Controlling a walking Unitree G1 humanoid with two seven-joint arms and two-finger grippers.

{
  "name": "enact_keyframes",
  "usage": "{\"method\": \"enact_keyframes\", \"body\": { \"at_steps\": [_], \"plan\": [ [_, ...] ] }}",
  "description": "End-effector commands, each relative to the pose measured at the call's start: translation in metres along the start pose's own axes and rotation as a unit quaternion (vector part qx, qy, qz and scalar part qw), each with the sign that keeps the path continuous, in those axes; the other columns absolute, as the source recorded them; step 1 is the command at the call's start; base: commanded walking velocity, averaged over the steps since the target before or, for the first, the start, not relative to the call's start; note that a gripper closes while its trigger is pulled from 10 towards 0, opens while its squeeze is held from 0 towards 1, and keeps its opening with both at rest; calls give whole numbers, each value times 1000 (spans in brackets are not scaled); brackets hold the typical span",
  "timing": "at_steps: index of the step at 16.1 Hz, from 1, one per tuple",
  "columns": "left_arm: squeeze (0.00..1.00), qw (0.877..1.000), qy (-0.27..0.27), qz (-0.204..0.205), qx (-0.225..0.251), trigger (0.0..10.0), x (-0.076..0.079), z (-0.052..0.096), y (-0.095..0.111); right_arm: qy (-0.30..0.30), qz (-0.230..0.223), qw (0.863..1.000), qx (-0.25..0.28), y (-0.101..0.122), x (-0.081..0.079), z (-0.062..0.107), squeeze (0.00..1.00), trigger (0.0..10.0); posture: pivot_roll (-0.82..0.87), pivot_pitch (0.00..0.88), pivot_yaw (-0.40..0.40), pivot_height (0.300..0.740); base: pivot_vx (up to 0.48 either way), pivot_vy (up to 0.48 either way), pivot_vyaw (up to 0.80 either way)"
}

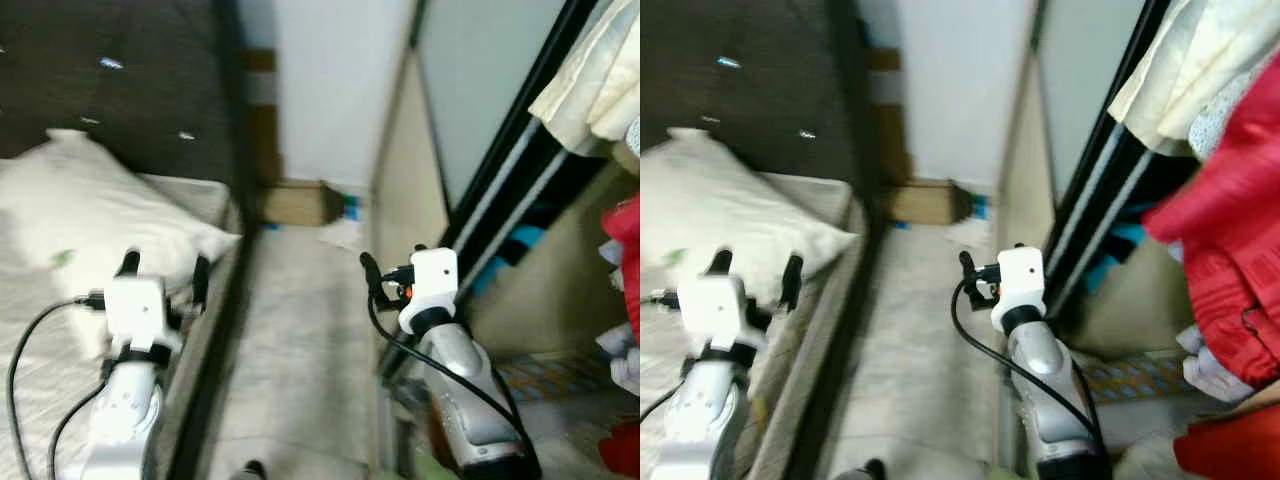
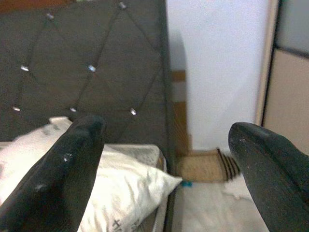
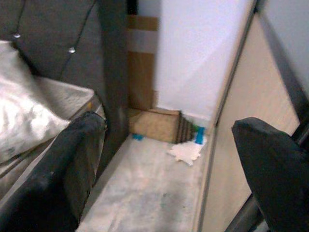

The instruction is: Clean up the room

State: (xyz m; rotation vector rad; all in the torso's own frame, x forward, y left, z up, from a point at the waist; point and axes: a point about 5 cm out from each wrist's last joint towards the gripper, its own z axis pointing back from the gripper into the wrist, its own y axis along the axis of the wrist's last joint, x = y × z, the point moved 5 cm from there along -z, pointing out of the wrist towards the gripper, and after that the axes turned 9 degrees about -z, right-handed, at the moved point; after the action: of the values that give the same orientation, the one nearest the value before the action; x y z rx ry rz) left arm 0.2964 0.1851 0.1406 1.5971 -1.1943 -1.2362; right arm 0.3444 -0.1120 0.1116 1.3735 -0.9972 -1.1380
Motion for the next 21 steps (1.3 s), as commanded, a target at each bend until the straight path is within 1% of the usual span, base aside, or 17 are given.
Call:
{"method": "enact_keyframes", "body": {
  "at_steps": [1, 5, 9, 10, 12, 14, 15, 17, 18, 21],
  "plan": [
    [0, 1000, -10, -6, -2, 10000, 3, 1, -2, -12, -9, 1000, -8, -4, 9, 2, 0, 10000, 30, 128, -74, 740, 0, 0, 800],
    [0, 1000, -15, -8, 0, 10000, 5, 0, -2, -12, -9, 1000, -10, -5, 9, 2, 0, 10000, 26, 136, -78, 740, 0, 0, 800],
    [0, 1000, -2, -19, 0, 10000, 5, 4, -3, -4, -9, 1000, -10, -4, 8, 0, 0, 10000, 27, 127, -85, 740, 0, 0, 800],
    [0, 1000, 1, -25, -6, 10000, 6, 5, -6, -2, -8, 1000, -11, -4, 7, 0, 0, 10000, 26, 125, -87, 740, 0, 0, 800],
    [0, 999, 14, -22, -28, 10000, 6, 7, -13, 0, -7, 1000, -12, -5, 7, 0, 0, 10000, 26, 121, -89, 740, 0, 0, 800],
    [0, 999, 12, -25, -23, 10000, 8, 7, -12, 2, -7, 1000, -12, -5, 7, -1, 0, 10000, 27, 115, -92, 740, 0, 0, 800],
    [0, 1000, 1, -22, -19, 10000, 10, 6, -11, 4, -8, 1000, -11, -4, 7, -1, 0, 10000, 27, 115, -92, 740, 0, 0, 800],
    [0, 1000, -5, -24, -12, 10000, 10, 5, -9, 3, -24, 1000, -10, -4, 6, -2, 0, 10000, 26, 111, -95, 740, 0, 0, 0],
    [0, 999, -8, -31, -7, 10000, 9, 5, -8, 8, -17, 1000, -8, -3, 6, -3, 0, 10000, 26, 107, -96, 740, 281, 0, 0],
    [0, 1000, -11, -28, -6, 10000, 10, 4, -8, 10, -13, 1000, -8, -3, 6, -4, 0, 10000, 25, 100, -97, 740, 325, 0, 0]
  ]
}}
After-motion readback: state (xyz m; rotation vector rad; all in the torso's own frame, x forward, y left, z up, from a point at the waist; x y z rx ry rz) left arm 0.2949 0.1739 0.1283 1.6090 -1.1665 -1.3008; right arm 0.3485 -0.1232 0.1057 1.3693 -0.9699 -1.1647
